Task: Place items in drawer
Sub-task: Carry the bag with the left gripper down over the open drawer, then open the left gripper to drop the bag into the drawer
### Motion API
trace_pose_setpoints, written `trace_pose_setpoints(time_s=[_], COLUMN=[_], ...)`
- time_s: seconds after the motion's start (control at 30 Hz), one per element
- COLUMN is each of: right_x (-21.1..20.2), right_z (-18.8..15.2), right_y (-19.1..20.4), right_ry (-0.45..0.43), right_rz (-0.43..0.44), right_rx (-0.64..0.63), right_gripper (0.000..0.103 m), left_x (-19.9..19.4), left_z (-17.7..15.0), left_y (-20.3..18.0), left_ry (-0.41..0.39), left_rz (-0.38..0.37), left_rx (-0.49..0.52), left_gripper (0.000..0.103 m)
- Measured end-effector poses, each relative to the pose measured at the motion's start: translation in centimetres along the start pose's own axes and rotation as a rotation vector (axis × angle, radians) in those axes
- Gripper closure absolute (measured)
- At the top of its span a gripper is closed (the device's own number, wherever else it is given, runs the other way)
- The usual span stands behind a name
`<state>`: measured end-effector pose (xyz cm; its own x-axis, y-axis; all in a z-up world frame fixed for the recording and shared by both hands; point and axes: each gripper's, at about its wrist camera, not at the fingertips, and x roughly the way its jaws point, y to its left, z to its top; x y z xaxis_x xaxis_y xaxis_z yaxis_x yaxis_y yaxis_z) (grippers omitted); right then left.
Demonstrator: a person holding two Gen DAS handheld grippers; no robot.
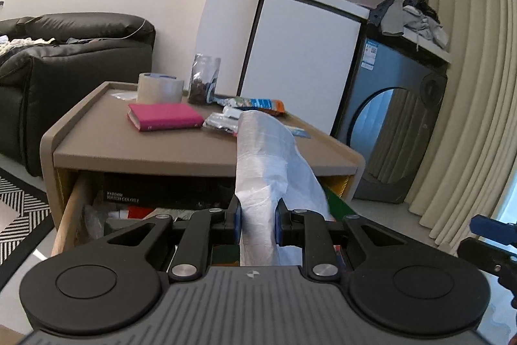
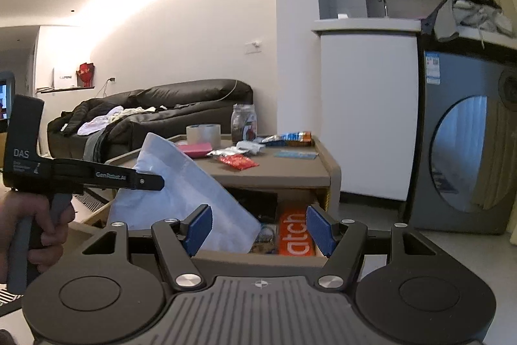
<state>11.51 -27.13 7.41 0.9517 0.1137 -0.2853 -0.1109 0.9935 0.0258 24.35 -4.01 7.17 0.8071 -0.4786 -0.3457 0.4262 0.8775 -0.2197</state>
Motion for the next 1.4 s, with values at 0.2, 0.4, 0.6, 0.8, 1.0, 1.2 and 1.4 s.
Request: trace_pose_setpoints(time_s=[0.2, 0.4, 0.6, 0.8, 1.0, 1.2, 1.4], right_x=[-0.2, 0.0, 0.3, 0.3, 0.1, 0.0, -0.1], right_z=[-0.5, -0.6, -0.5, -0.5, -0.7, -0.8, -0.9], right_y=[-0.2, -0.5, -0.1, 0.2, 0.0, 0.0, 0.0], right_ry=[0.013, 0.027, 0.04, 0.038, 0.04, 0.038, 0.04], right_rz=[-0.004, -0.005, -0.001, 0.002, -0.003, -0.004, 0.0], right_rx=[0.005, 0.018, 0.015, 0.007, 0.011, 0.013, 0.015], right_gripper=[0.035, 0.035, 0.035, 0.035, 0.035, 0.035, 0.035], left_x=[0.7, 1.1, 1.4, 1.8, 2.0, 2.0, 2.0], left_z=[-0.4, -0.7, -0.8, -0.7, -0.4, -0.2, -0.4], left_y=[0.2, -0.4, -0.5, -0.5, -0.7, -1.0, -1.0], left_ry=[0.029, 0.037, 0.048, 0.059, 0.055, 0.046, 0.053], left_rz=[-0.002, 0.024, 0.04, 0.025, 0.011, 0.021, 0.058], left_rx=[-0.022, 0.005, 0.015, 0.005, 0.004, 0.015, 0.03], left_gripper=[0.082, 0.082, 0.082, 0.082, 0.082, 0.082, 0.075])
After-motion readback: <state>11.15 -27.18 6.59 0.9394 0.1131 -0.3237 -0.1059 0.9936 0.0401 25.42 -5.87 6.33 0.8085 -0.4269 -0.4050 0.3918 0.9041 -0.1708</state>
